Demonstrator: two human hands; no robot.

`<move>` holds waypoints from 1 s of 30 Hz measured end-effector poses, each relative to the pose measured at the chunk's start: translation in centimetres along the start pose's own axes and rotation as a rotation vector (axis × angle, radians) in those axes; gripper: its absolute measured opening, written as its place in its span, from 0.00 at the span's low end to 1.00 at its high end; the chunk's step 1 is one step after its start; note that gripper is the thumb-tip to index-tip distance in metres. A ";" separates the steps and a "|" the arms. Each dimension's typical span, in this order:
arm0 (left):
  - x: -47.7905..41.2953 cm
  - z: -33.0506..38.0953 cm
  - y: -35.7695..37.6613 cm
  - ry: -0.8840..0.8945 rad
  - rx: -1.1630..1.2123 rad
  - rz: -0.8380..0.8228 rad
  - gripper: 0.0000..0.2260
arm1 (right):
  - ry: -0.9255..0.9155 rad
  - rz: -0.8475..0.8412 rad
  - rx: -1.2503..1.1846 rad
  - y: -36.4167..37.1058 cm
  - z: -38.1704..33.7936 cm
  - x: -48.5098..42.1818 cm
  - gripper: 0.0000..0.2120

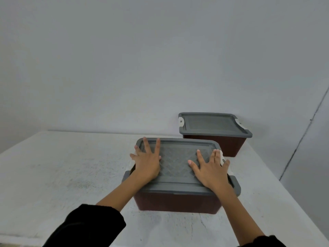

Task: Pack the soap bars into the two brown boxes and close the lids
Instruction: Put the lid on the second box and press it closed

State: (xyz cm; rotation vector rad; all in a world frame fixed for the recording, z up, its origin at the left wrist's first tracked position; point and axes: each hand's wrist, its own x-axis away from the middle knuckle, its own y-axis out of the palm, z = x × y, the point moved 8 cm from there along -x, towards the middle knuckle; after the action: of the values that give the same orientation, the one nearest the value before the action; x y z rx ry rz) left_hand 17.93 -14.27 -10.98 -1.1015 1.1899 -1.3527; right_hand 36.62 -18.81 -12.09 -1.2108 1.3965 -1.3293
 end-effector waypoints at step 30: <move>-3.3 -6.1 1.2 0.061 0.739 -0.077 0.19 | -0.014 -0.136 -1.065 0.3 5.8 -4.9 0.24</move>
State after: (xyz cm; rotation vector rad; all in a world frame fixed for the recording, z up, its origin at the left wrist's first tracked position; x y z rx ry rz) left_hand 12.35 -10.39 -12.92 -0.5753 0.5898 -1.6978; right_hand 43.14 -15.03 -13.13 -1.9899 2.1275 -0.5875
